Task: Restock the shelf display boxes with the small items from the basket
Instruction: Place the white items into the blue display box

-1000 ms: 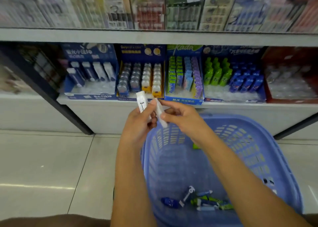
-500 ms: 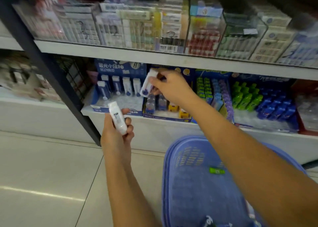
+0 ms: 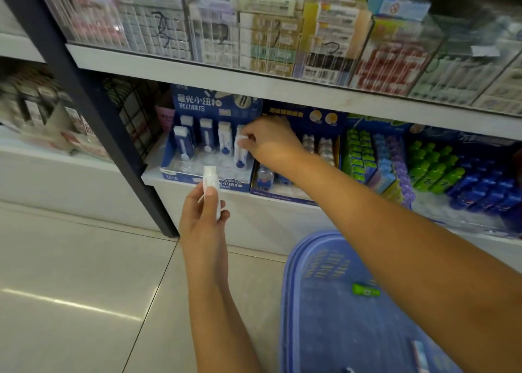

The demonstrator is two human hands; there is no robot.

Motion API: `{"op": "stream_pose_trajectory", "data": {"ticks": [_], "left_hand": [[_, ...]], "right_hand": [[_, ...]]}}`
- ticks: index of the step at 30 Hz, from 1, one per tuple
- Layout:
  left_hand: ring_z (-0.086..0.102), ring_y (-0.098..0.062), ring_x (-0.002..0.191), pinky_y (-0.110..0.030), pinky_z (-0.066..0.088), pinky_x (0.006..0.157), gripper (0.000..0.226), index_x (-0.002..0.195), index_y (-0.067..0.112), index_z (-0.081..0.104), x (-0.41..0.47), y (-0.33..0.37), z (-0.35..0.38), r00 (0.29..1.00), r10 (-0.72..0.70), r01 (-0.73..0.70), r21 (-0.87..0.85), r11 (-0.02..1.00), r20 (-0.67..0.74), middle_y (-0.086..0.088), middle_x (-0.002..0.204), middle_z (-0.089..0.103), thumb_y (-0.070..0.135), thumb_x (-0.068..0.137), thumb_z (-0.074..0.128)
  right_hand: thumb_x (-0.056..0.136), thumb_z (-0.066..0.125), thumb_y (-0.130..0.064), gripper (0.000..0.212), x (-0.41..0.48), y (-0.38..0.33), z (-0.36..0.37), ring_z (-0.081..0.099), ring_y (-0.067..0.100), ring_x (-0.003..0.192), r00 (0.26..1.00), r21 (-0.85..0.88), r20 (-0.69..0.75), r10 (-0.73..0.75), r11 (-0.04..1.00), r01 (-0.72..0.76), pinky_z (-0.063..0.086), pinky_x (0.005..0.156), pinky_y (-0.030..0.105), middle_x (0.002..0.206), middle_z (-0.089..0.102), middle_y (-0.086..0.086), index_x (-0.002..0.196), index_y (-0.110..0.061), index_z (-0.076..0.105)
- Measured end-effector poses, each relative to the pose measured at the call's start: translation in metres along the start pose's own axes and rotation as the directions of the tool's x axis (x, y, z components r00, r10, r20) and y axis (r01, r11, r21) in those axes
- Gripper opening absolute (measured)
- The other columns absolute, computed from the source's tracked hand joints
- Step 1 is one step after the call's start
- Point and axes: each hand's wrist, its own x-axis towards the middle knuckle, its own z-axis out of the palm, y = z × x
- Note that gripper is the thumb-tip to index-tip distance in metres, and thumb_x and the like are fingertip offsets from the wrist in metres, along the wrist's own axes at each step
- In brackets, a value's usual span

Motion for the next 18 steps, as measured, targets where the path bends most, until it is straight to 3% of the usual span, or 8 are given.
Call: {"op": "stream_pose_trajectory", "data": {"ticks": [2, 5, 7, 9, 11, 13, 15, 18], "left_hand": [[0.062, 0.006, 0.094, -0.012, 0.047, 0.072, 0.015, 0.095, 0.052, 0.059, -0.001, 0.002, 0.001, 0.999, 0.028, -0.029, 0.046, 0.999, 0.026, 0.027, 0.1, 0.063, 0.038, 0.093, 0.055], [0.062, 0.004, 0.095, -0.014, 0.048, 0.076, 0.019, 0.1, 0.053, 0.058, 0.001, 0.004, 0.005, 0.998, 0.046, -0.048, 0.063, 0.997, 0.031, 0.019, 0.114, 0.059, 0.036, 0.091, 0.059], [0.061, 0.006, 0.096, -0.018, 0.05, 0.083, 0.023, 0.104, 0.052, 0.058, 0.001, 0.006, 0.006, 0.997, 0.067, -0.069, 0.072, 0.995, 0.03, 0.02, 0.116, 0.059, 0.034, 0.09, 0.061], [0.06, -0.003, 0.106, -0.021, 0.049, 0.091, 0.025, 0.106, 0.05, 0.058, 0.001, 0.007, 0.009, 0.994, 0.101, -0.103, 0.096, 0.99, 0.029, 0.019, 0.116, 0.059, 0.033, 0.089, 0.062], [0.057, -0.007, 0.111, -0.024, 0.049, 0.094, 0.026, 0.109, 0.047, 0.059, 0.002, 0.01, 0.011, 0.989, 0.143, -0.145, 0.109, 0.983, 0.033, 0.017, 0.116, 0.061, 0.03, 0.089, 0.063], [0.057, -0.002, 0.109, -0.025, 0.049, 0.094, 0.026, 0.112, 0.041, 0.06, 0.004, 0.013, 0.014, 0.983, 0.181, -0.185, 0.116, 0.976, 0.044, 0.018, 0.113, 0.063, 0.027, 0.09, 0.063], [0.058, 0.006, 0.101, -0.019, 0.05, 0.088, 0.026, 0.113, 0.04, 0.06, 0.006, 0.018, 0.018, 0.973, 0.219, -0.227, 0.131, 0.965, 0.07, 0.024, 0.106, 0.063, 0.029, 0.09, 0.063], [0.056, 0.014, 0.089, -0.003, 0.045, 0.072, 0.03, 0.119, 0.034, 0.058, 0.011, 0.021, 0.022, 0.953, 0.294, -0.301, 0.157, 0.941, 0.068, 0.023, 0.102, 0.063, 0.029, 0.09, 0.062]], "right_hand": [[0.096, 0.05, -0.027, 0.044, 0.002, 0.0, -0.002, 0.044, 0.024, 0.084, 1.0, -0.015, 0.016, 0.005, 1.0, -0.005, 0.032, 0.08, 0.032, 0.072, 0.043, 0.003, 0.055, -0.021, 0.035], [0.095, 0.051, -0.026, 0.039, 0.006, -0.003, -0.005, 0.049, 0.023, 0.085, 0.998, 0.0, 0.059, 0.021, 1.0, -0.021, 0.034, 0.074, 0.026, 0.073, 0.045, 0.003, 0.059, -0.016, 0.042], [0.095, 0.053, -0.029, 0.027, 0.007, -0.005, -0.009, 0.056, 0.025, 0.096, 0.995, -0.009, 0.095, 0.018, 1.0, -0.017, 0.043, 0.077, 0.027, 0.092, 0.056, 0.008, 0.08, -0.008, 0.059], [0.093, 0.056, -0.032, 0.03, 0.003, -0.005, -0.017, 0.057, 0.024, 0.105, 0.999, 0.021, 0.052, -0.012, 1.0, 0.011, 0.048, 0.088, 0.03, 0.112, 0.061, 0.009, 0.109, -0.008, 0.063], [0.088, 0.063, -0.037, 0.031, -0.01, -0.008, -0.024, 0.059, 0.017, 0.092, 0.998, 0.24, -0.069, -0.012, 0.97, 0.028, 0.049, 0.076, 0.023, 0.101, 0.063, 0.003, 0.106, -0.012, 0.064], [0.081, 0.07, -0.043, 0.025, -0.026, -0.015, -0.029, 0.06, 0.005, 0.073, 0.998, 0.481, -0.035, -0.051, 0.875, 0.062, 0.048, 0.061, 0.018, 0.081, 0.065, -0.006, 0.091, -0.019, 0.069], [0.079, 0.074, -0.033, 0.017, -0.039, -0.021, -0.028, 0.065, 0.001, 0.065, 0.984, 0.595, 0.116, -0.136, 0.803, 0.041, 0.054, 0.061, 0.016, 0.075, 0.069, -0.008, 0.089, -0.019, 0.072], [0.083, 0.071, -0.014, 0.015, -0.039, -0.02, -0.026, 0.069, 0.009, 0.07, 0.99, 0.718, 0.103, -0.1, 0.696, -0.004, 0.059, 0.071, 0.023, 0.084, 0.073, 0.003, 0.097, -0.009, 0.07]]}}
